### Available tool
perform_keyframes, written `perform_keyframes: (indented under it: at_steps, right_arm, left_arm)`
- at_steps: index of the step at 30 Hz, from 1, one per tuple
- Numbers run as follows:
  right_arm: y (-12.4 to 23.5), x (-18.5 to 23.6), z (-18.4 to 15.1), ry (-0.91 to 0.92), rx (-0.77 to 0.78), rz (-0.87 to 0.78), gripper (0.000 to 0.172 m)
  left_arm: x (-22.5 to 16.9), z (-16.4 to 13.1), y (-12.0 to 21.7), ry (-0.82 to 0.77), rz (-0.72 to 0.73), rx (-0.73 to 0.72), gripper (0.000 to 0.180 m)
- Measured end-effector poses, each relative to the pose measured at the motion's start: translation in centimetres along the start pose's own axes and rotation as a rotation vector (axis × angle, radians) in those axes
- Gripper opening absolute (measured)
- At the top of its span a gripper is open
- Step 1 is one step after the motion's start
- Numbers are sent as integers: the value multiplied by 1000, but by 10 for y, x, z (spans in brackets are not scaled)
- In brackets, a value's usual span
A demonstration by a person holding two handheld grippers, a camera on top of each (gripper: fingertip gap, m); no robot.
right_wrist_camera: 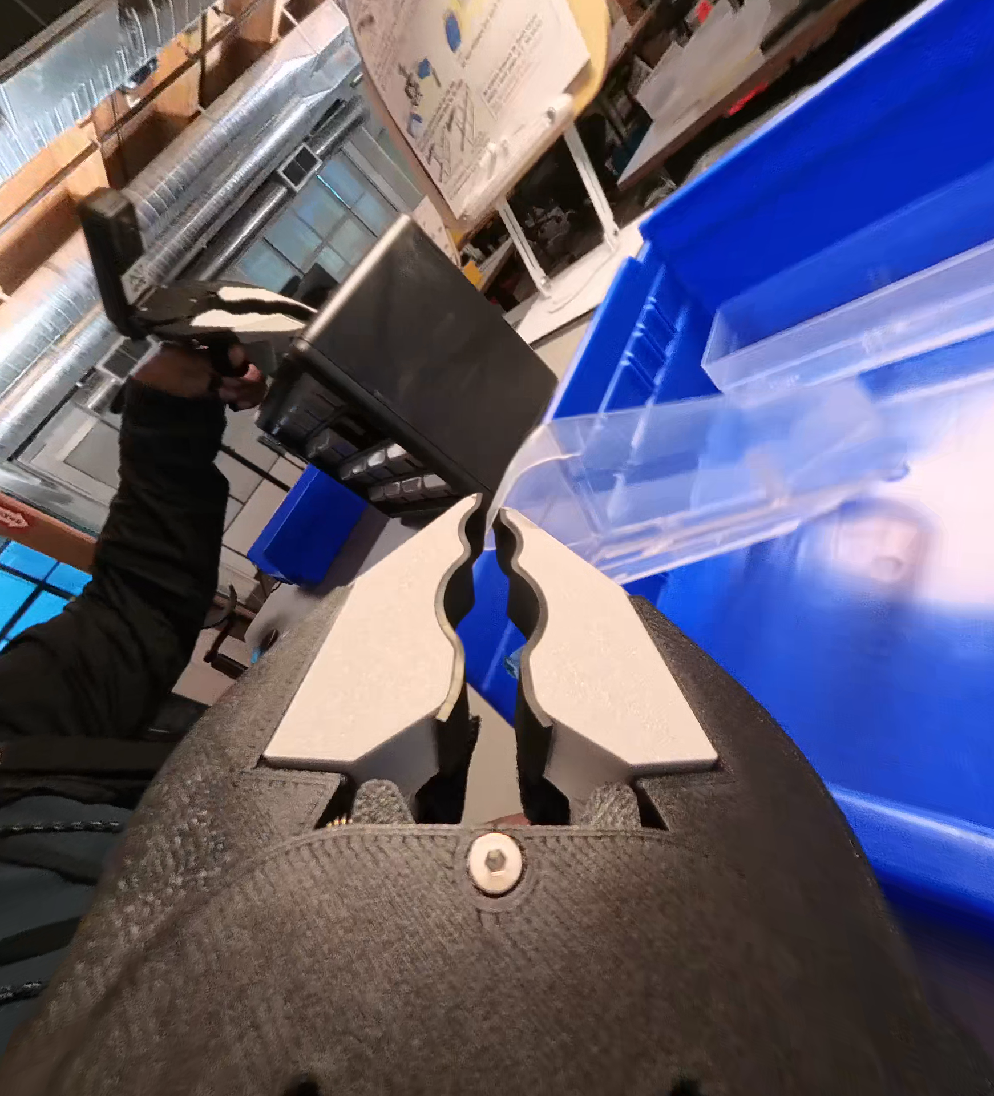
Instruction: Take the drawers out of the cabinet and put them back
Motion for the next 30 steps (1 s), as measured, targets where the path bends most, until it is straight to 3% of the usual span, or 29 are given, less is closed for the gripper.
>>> perform_keyframes:
  at_steps: [5,9,13,19,24,30]
  right_arm:
    - [8,-36,-15,-30,93,-204,2]
    - [22,-52,-22,114,222,-422,13]
    - [35,-55,-19,264,312,-603,37]
    - [51,-51,10,454,323,-819,41]
    - [29,-39,16,526,417,-753,44]
    - [-13,-72,13,564,638,-740,58]
  left_arm:
    - [-1,0,0,-13,7,3,28]
    - [0,0,0,-11,0,-7,28]
    - [0,0,0,-12,-5,-10,28]
    - [0,0,0,-14,-4,-15,28]
    - [0,0,0,-20,-4,-10,28]
    - [0,0,0,-23,4,-4,28]
Point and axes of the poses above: each gripper's, where its closed fingertips meet, y back along the fingers, z out of its top, x = y × z across the jaws, the point moved 2 cm from there along y, back along the fingers, and after that the axes turned 2 degrees about y, right-handed, at the moved point
